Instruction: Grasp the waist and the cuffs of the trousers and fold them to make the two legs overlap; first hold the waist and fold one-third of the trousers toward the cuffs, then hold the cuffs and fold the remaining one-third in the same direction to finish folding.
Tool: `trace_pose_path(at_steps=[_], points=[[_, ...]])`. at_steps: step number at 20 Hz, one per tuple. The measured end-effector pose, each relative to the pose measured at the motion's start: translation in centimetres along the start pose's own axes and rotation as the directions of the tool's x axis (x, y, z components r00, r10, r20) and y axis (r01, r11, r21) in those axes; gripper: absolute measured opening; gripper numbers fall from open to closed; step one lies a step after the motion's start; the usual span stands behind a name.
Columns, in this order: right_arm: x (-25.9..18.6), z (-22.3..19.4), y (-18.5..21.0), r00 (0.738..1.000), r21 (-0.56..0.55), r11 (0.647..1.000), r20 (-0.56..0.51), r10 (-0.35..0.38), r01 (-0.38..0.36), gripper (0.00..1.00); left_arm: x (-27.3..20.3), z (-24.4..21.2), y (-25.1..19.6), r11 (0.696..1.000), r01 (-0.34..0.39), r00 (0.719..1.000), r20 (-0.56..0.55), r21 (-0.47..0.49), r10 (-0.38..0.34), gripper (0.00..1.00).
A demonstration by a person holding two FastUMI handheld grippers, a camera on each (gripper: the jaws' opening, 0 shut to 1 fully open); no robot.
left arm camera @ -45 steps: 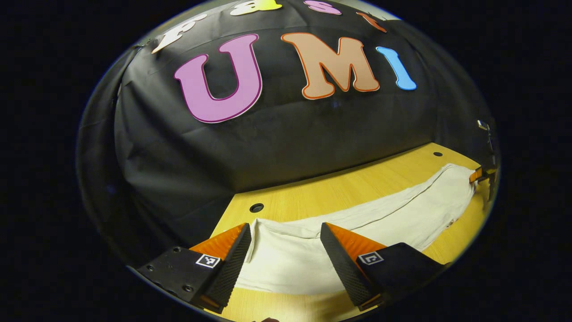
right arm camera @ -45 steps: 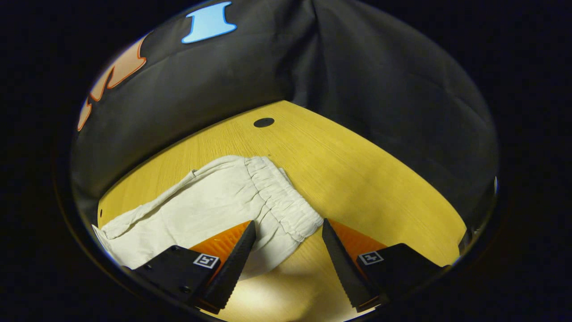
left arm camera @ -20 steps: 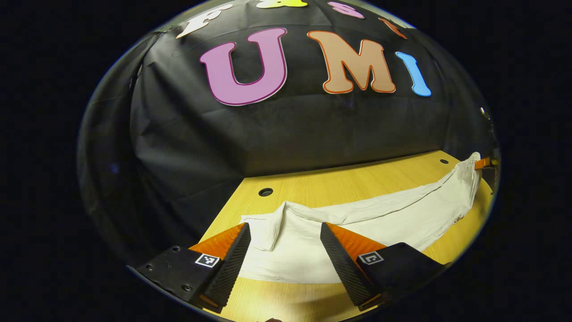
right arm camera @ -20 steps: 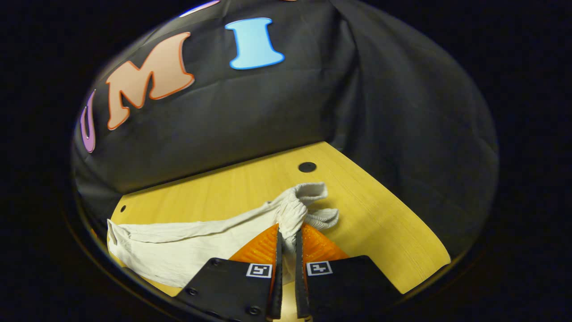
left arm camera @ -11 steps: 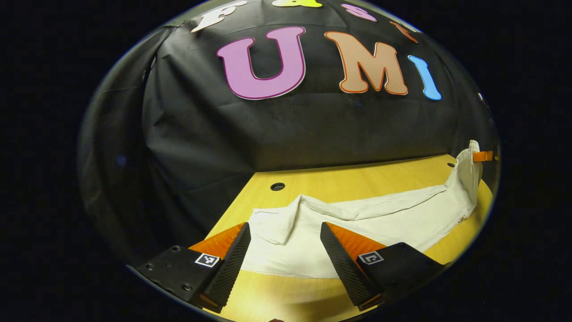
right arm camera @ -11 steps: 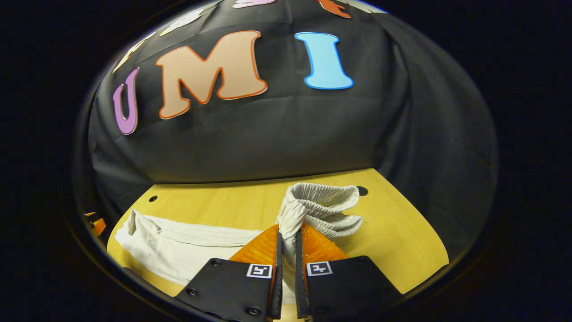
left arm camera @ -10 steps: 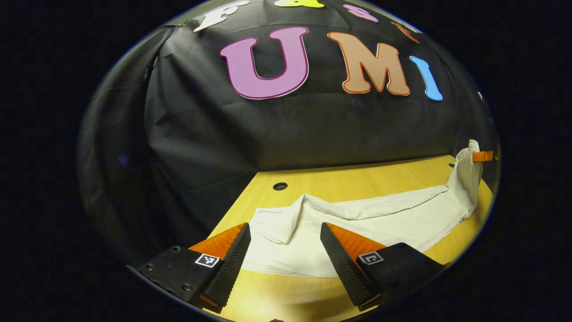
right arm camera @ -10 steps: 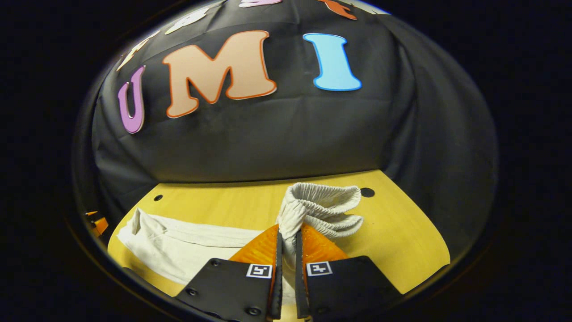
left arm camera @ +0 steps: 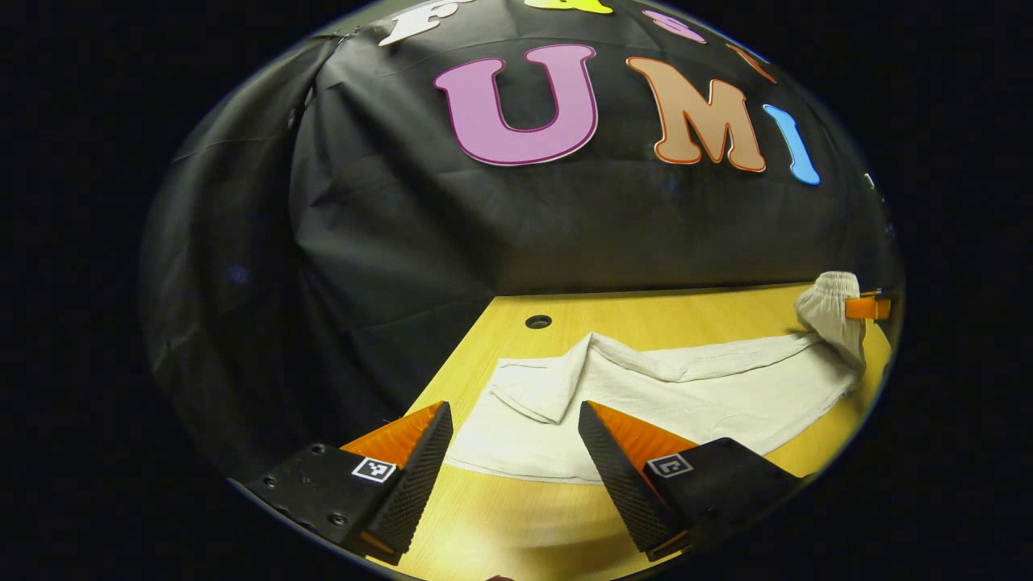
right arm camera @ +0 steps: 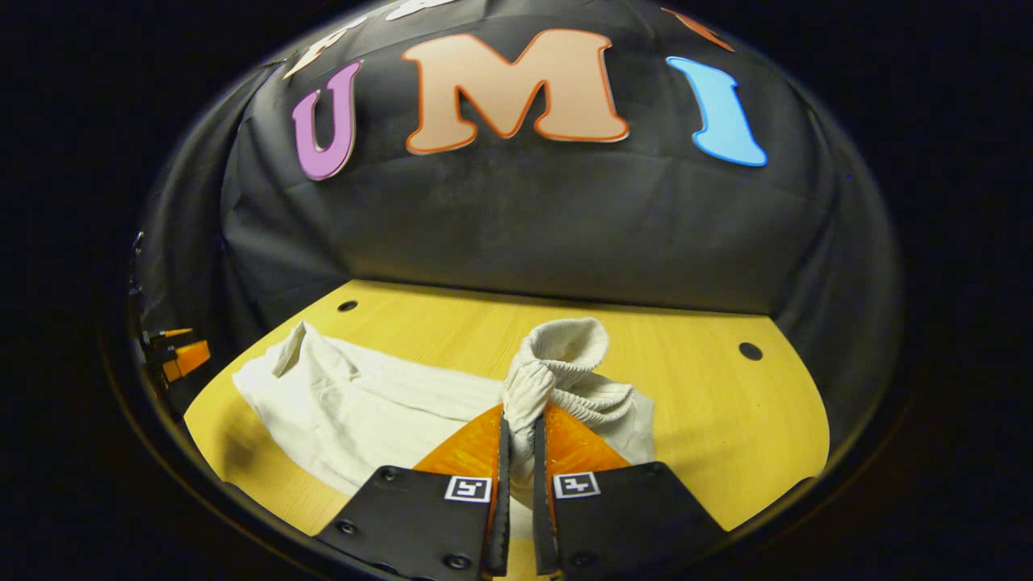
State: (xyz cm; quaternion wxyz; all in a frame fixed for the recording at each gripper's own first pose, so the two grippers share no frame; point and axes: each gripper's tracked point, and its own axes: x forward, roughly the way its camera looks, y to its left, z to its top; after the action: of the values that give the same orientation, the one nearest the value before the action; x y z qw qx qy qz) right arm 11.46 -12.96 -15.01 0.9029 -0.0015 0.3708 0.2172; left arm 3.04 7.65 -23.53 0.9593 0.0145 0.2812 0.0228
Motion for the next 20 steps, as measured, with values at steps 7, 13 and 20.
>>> trace_pose_path(at_steps=[7,13,20], points=[[0.1,-0.8,0.2,0.993,-0.130,0.990,-0.112,0.041,-0.056,0.18,1.6,-2.1,2.2,0.999,-0.039,0.998,-0.043,-0.027,0.038,0.96],[-2.2,0.8,-0.5,0.982,-0.156,0.974,-0.115,0.149,-0.166,0.98,4.8,-3.8,2.8,0.999,-0.039,0.996,-0.080,-0.033,0.036,0.96],[-2.0,1.4,-1.9,0.992,-0.101,0.991,-0.103,0.074,-0.085,0.98,8.1,-8.3,3.8,0.988,-0.083,0.981,-0.186,-0.130,0.058,0.96]])
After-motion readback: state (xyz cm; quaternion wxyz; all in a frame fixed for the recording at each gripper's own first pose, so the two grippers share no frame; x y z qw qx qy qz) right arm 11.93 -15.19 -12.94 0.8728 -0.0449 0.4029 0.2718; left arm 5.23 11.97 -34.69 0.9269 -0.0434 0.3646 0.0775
